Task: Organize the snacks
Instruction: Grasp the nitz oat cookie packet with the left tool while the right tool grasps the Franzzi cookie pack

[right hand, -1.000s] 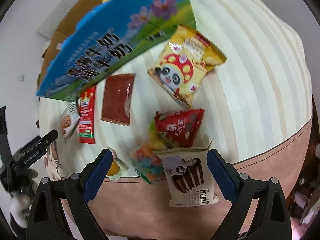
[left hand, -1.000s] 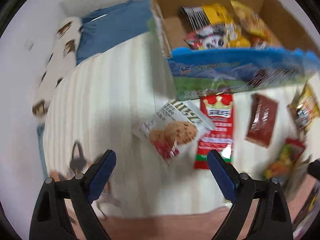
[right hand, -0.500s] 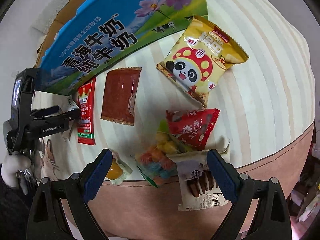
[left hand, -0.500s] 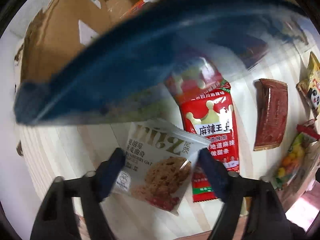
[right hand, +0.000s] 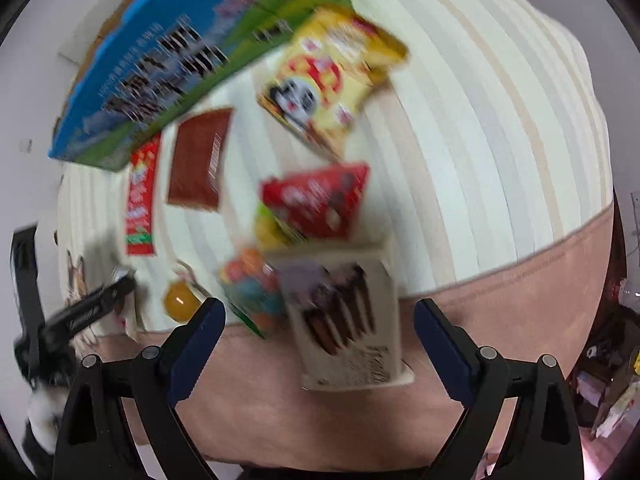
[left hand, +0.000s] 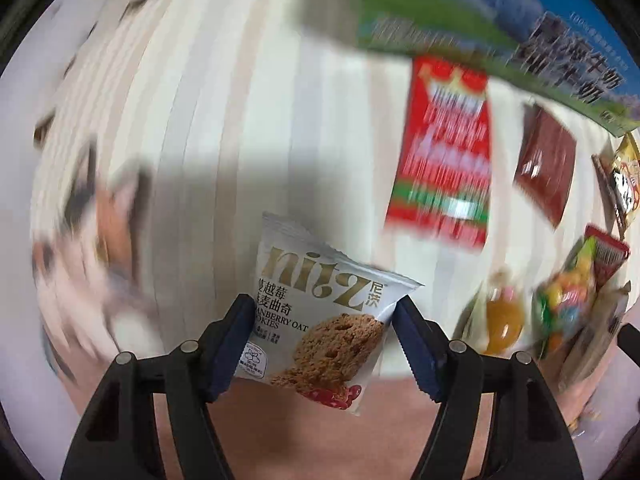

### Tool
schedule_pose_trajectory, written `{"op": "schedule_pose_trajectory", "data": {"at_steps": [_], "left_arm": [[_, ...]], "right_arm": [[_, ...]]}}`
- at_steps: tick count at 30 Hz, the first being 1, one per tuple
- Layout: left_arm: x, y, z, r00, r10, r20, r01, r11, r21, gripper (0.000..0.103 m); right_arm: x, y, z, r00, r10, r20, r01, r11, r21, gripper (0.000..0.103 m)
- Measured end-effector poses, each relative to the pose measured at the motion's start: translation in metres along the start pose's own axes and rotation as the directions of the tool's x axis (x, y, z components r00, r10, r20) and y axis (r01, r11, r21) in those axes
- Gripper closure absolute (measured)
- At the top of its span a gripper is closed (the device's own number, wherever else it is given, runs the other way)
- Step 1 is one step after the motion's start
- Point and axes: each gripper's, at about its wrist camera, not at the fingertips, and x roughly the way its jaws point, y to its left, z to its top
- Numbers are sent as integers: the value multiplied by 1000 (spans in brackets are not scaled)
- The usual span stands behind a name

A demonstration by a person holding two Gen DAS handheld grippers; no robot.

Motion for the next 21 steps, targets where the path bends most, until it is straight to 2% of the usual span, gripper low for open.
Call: {"op": "schedule_pose_trajectory", "data": {"at_steps": [2, 4, 5, 7, 10, 12, 15, 21], "left_arm": [[5, 7, -15, 1000, -11, -6, 10, 999, -53, 34], [7, 10, -21, 1000, -17, 12, 18, 997, -72, 34], [7, 11, -22, 1000, -20, 13, 21, 997, -76, 32], [15, 19, -33, 999, -46, 3, 46, 995, -89, 31], [19, 26, -29, 996, -89, -5, 88, 993, -84, 31], [28, 25, -44, 995, -99, -15, 97, 993, -62, 30], [36, 9, -46, 994, -103, -39, 102, 994, -31, 28], [47, -16, -50, 996, -64, -56, 68, 996, 64, 23]], "right_arm": [[11, -4, -4, 1000, 13, -16, -13, 1000, 2, 6], [22, -5, -5, 1000, -12, -15, 12, 1000, -13, 8], [27, -6, -6, 1000, -4, -11, 4, 1000, -10, 11], [32, -9, -10, 1000, -13, -1, 13, 1000, 2, 32], [34, -10, -21, 1000, -10, -9, 10, 1000, -16, 39], [36, -10, -31, 1000, -1, -29, 0, 999, -39, 40], [40, -5, -43, 998, 17, -58, -21, 998, -53, 40], [49, -4, -51, 998, 17, -65, -20, 999, -41, 39]]}}
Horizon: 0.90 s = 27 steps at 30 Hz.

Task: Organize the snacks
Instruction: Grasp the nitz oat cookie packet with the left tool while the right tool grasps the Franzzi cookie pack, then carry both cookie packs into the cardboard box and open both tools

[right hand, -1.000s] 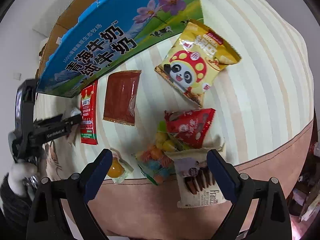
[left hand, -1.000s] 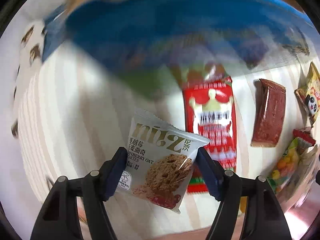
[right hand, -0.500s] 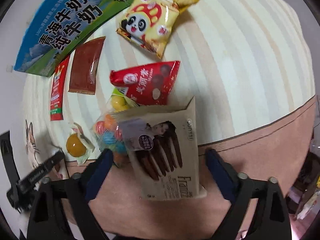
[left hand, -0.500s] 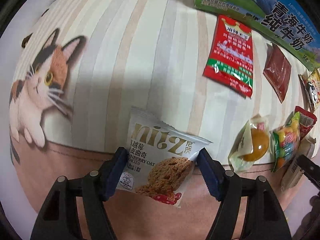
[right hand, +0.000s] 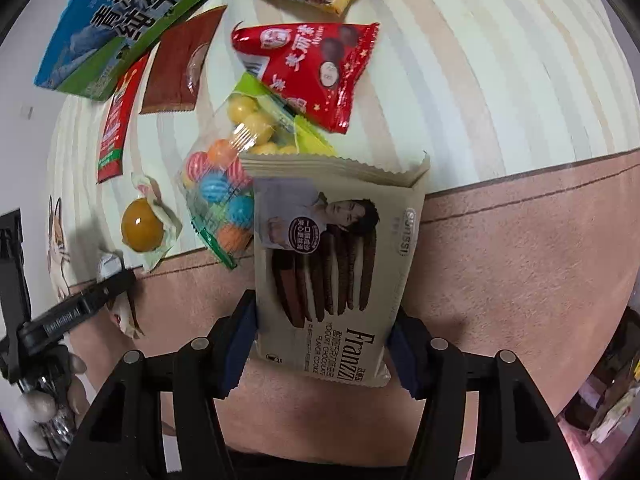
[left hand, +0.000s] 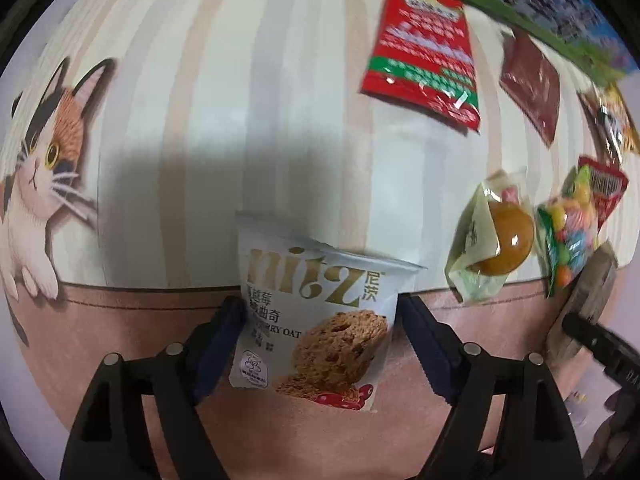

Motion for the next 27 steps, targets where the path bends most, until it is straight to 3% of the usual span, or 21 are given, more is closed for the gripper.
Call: {"op": "schedule_pose_trajectory", "data": {"at_steps": [4, 5, 12, 19, 23, 27], "left_arm": [[1, -15, -4, 999, 13, 29, -13, 1000, 12, 25], [1, -16, -7, 999, 19, 33, -19, 1000, 2, 34], [-8, 1, -46, 998, 27, 55, -21, 995, -103, 37], [-37, -7, -61, 996, 14, 85, -6, 996, -90, 40], [-71, -11, -58, 991, -50, 126, 60, 995, -82, 40], [-122, -34, -43, 971, -147, 189, 157, 987, -41, 40]], "right_arm": [[2, 4, 4, 1000, -13, 3, 13, 1000, -8, 40], [1, 4, 4, 1000, -16, 7, 16, 1000, -9, 41], [-3, 1, -4, 999, -11, 46, 12, 1000, -23, 42], [-25, 11, -12, 994, 53, 95, -49, 998, -46, 44], [-55, 19, -5, 984, 129, 127, -121, 991, -64, 44], [-101, 31, 19, 963, 204, 174, -189, 977, -102, 44]]}}
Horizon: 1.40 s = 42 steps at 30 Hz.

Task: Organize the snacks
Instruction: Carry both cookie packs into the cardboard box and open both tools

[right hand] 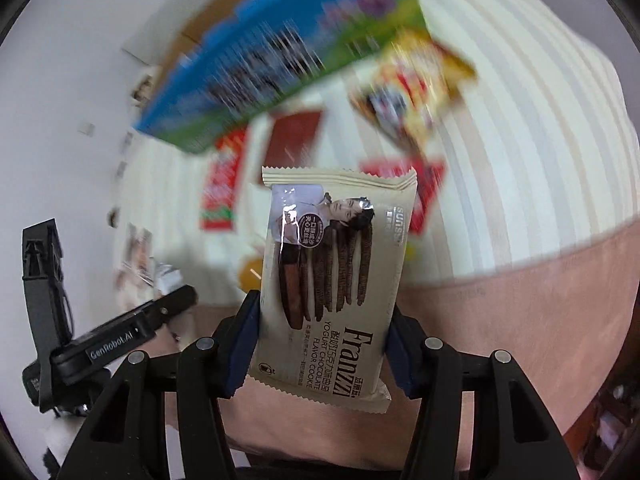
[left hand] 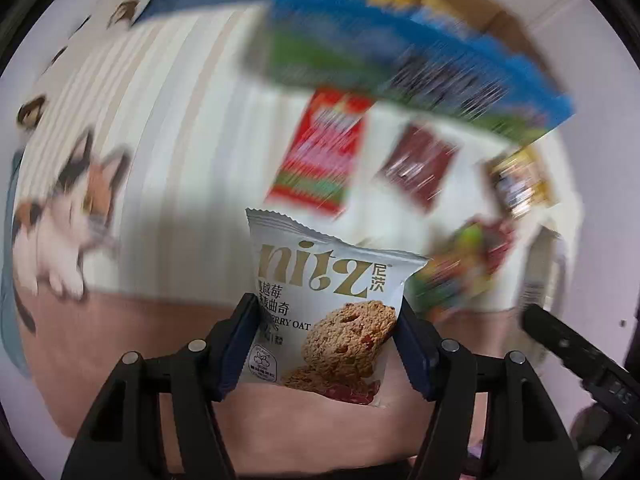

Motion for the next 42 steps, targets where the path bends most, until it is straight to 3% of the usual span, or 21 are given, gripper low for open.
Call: {"op": "schedule_pose_trajectory", "data": {"at_steps": [3, 5, 11, 13, 16, 22, 27, 31, 33, 35, 36, 37, 38, 42], "left_arm": [[-24, -24, 39, 998, -66, 22, 66, 998, 24, 40], [-42, -37, 83, 996, -83, 37, 81, 995, 49, 40], [-77, -76, 191, 992, -21, 124, 4, 990, 139, 40], [-78, -82, 221, 991, 10, 132, -30, 988, 149, 40], [-66, -82, 265, 995, 41, 86, -52, 989, 137, 40], [-11, -74, 337, 990, 144, 4, -143, 979, 145, 40], [28, -61, 372, 965, 258, -35, -250, 956, 150, 40], [47, -50, 382, 954, 295, -58, -285, 948, 138, 39], [59, -43, 385, 953, 285, -101, -273, 955, 117, 39], [67, -35, 388, 960, 243, -141, -235, 969, 75, 38], [68, -32, 388, 961, 235, -146, -228, 972, 62, 38], [67, -32, 388, 961, 237, -141, -231, 971, 60, 34], [68, -32, 387, 964, 225, -140, -219, 974, 59, 26], [68, -30, 385, 972, 190, -138, -188, 982, 29, 16]], "right_arm": [[-31, 13, 32, 998, 41, 55, -39, 999, -31, 44], [-54, 24, 60, 994, 66, 89, -60, 996, -63, 44], [-100, 55, 153, 985, 8, 170, 21, 986, -168, 44], [-97, 66, 182, 985, -33, 168, 65, 980, -187, 44], [-84, 69, 225, 985, -99, 138, 125, 973, -196, 44], [-35, 53, 278, 990, -138, 14, 138, 980, -145, 44], [11, 39, 296, 982, -183, -48, 176, 977, -122, 44], [27, 33, 297, 978, -202, -53, 195, 975, -110, 43], [35, 32, 298, 971, -228, -69, 220, 970, -107, 42], [42, 27, 301, 967, -242, -84, 235, 968, -90, 31], [44, 26, 302, 966, -244, -88, 236, 968, -91, 16], [45, 26, 302, 965, -247, -89, 239, 967, -89, 8], [46, 27, 302, 963, -254, -89, 246, 965, -89, 8], [49, 30, 302, 962, -260, -86, 251, 963, -96, 8]]}}
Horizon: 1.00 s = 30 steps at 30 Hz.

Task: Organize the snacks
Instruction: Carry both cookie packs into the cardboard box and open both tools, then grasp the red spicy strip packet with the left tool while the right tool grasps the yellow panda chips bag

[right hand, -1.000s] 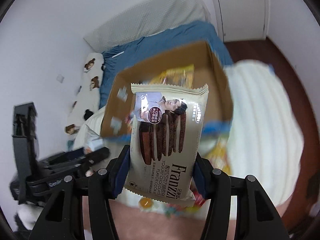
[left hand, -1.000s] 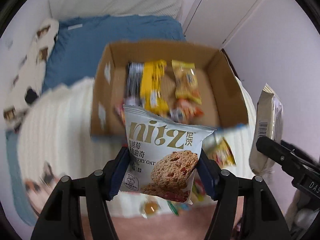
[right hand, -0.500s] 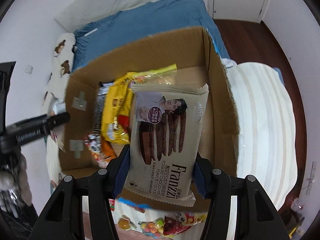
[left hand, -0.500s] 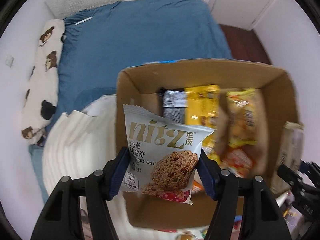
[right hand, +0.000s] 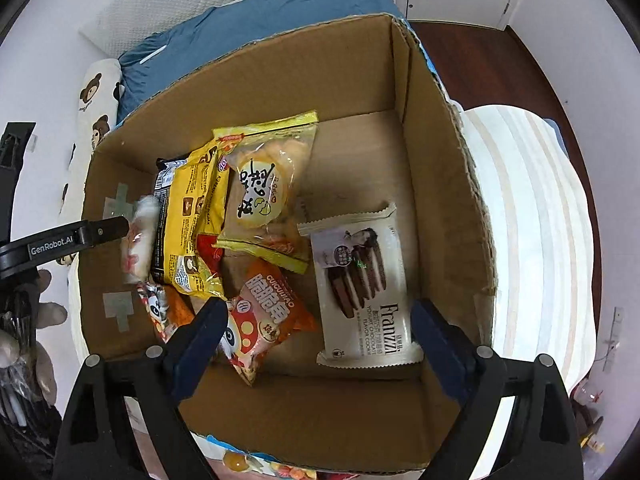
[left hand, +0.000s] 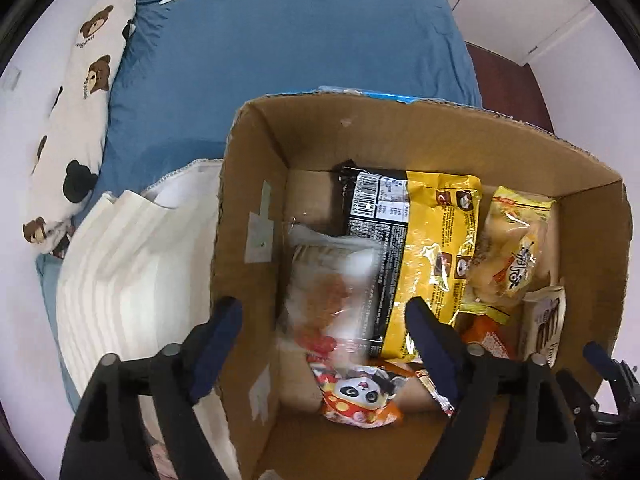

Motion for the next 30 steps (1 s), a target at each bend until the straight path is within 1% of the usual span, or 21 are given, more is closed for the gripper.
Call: {"op": "schedule_pose_trajectory", "data": {"at_steps": [3, 6, 8, 9, 11, 13, 16, 17, 22, 24, 26, 30], "left_arm": [[-2, -1, -4, 1000, -5, 4, 5, 1000, 2, 13], [-13, -1, -13, 1000, -14, 12, 14, 1000, 3, 13], [-20, -3, -19, 999, -20, 30, 20, 1000, 12, 13], [-25, -3, -24, 998, -40, 46, 40, 999, 12, 13], [-37, -5, -34, 996, -53, 77, 52, 999, 17, 13], [-51, -9, -46, 991, -53, 124, 50, 998, 29, 13], [-76, -15, -73, 975, -69, 210, 61, 997, 46, 13], [-83, -17, -80, 971, -71, 228, 62, 997, 48, 13], [-122, -17, -126, 933, -104, 345, 92, 995, 49, 13], [-131, -18, -144, 921, -99, 377, 84, 995, 56, 13], [-137, -20, -163, 909, -79, 408, 57, 996, 66, 13], [-133, -17, -202, 895, -51, 442, 34, 998, 47, 13]], "right_arm": [[0, 5, 0, 1000, -5, 3, 5, 1000, -9, 8], [-4, 11, -3, 1000, -15, 17, 15, 1000, -22, 7], [-10, 14, -6, 999, -14, 29, 15, 999, -34, 7], [-10, 16, -8, 999, -14, 35, 16, 999, -38, 7], [-17, 19, -12, 998, -5, 55, 8, 999, -44, 7], [-27, 22, -19, 997, 2, 80, 3, 999, -52, 7], [-43, 26, -30, 992, 5, 126, 4, 997, -72, 7], [-49, 28, -36, 990, 12, 143, -1, 997, -75, 7], [-76, 31, -70, 976, 52, 212, -36, 996, -77, 7], [-82, 28, -87, 973, 80, 216, -69, 996, -57, 7], [-84, 24, -107, 970, 114, 213, -109, 993, -32, 7], [-79, 5, -143, 965, 163, 206, -176, 983, 45, 7]]}}
